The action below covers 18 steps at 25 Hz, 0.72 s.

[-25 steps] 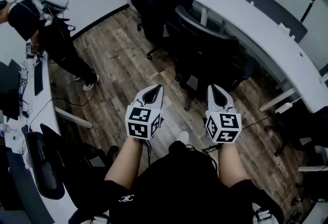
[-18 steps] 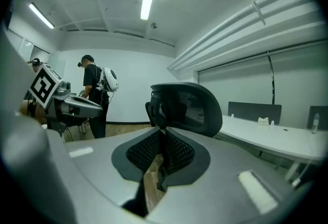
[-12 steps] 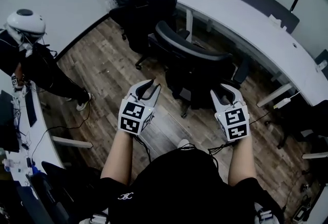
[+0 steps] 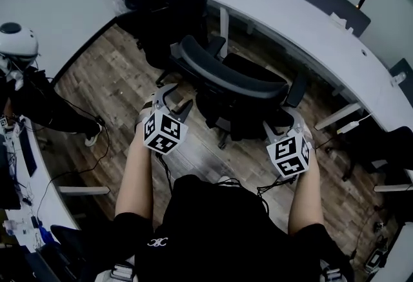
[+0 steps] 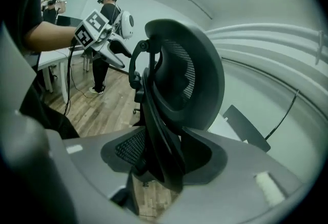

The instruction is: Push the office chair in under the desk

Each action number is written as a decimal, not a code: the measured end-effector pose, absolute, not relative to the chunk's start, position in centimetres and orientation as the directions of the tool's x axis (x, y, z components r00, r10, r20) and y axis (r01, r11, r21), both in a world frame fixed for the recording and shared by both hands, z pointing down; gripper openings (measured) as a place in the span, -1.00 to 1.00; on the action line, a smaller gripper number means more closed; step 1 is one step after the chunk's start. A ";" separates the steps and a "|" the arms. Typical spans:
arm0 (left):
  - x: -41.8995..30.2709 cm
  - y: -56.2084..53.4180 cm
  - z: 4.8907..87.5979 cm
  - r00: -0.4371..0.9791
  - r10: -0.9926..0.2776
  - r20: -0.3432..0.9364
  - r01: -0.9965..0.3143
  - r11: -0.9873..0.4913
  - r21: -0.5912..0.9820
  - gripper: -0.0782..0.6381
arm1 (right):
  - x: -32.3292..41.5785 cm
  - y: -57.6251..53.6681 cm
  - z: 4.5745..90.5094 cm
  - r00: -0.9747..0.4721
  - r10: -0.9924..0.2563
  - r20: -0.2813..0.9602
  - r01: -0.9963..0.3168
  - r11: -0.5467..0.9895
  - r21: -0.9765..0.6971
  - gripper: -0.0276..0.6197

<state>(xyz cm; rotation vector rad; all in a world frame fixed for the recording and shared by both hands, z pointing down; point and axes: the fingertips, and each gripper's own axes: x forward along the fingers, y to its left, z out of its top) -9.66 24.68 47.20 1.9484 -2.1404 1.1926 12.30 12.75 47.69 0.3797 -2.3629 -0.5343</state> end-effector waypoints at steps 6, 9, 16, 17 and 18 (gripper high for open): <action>-14.7 20.9 47.4 -0.164 -0.833 0.528 -0.852 -0.151 -0.502 -0.03 | 10.7 10.5 48.6 -0.662 -0.446 0.602 -0.144 0.864 0.482 -0.18; -16.6 19.4 48.5 -0.123 -0.817 0.563 -0.830 -0.226 -0.509 -0.01 | 10.4 10.5 48.8 -0.657 -0.446 0.608 -0.155 0.869 0.470 -0.18; -18.7 17.0 49.8 -0.004 -0.782 0.624 -0.796 -0.375 -0.475 0.01 | 10.9 10.7 49.2 -0.600 -0.462 0.653 -0.213 0.879 0.426 -0.24; -18.7 16.9 49.7 0.015 -0.779 0.626 -0.796 -0.388 -0.465 0.01 | 10.9 10.7 49.2 -0.591 -0.466 0.659 -0.225 0.879 0.420 -0.23; -18.7 16.8 49.7 0.032 -0.777 0.628 -0.795 -0.401 -0.455 0.01 | 10.9 10.6 49.2 -0.585 -0.469 0.662 -0.239 0.879 0.412 -0.23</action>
